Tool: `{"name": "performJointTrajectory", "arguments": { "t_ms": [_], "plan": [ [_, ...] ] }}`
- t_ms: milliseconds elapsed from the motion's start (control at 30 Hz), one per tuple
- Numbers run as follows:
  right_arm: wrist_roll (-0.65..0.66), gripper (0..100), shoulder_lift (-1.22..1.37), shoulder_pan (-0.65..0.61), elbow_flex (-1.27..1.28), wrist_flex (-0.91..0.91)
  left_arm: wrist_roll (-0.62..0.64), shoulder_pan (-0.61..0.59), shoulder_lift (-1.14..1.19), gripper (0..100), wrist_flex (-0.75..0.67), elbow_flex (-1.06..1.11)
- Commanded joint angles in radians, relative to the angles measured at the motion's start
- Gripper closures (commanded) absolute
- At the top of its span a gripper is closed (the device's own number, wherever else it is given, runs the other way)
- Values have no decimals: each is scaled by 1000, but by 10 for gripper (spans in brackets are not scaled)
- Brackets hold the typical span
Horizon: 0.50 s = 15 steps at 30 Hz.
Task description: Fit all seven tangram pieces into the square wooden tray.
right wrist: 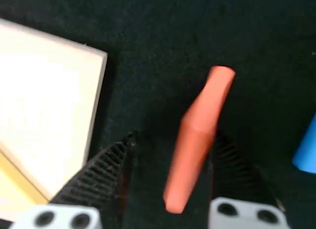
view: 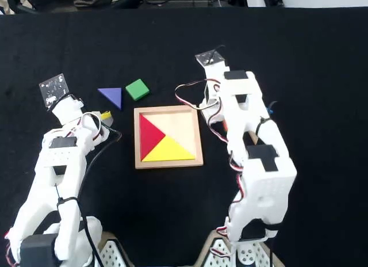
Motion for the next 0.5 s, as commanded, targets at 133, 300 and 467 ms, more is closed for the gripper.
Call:
{"name": "performJointTrajectory", "arguments": {
  "t_ms": [133,300,467],
  "plan": [
    [11,789,-5,17,-30,-11,-2,10,-5,741,-18,-2],
    [11,790,-7,20,-30,-11,-2,10,-5,741,-20,-2],
    [9,791,-19,23,-35,-5,-2,10,-5,741,-20,-4]
  ]
}}
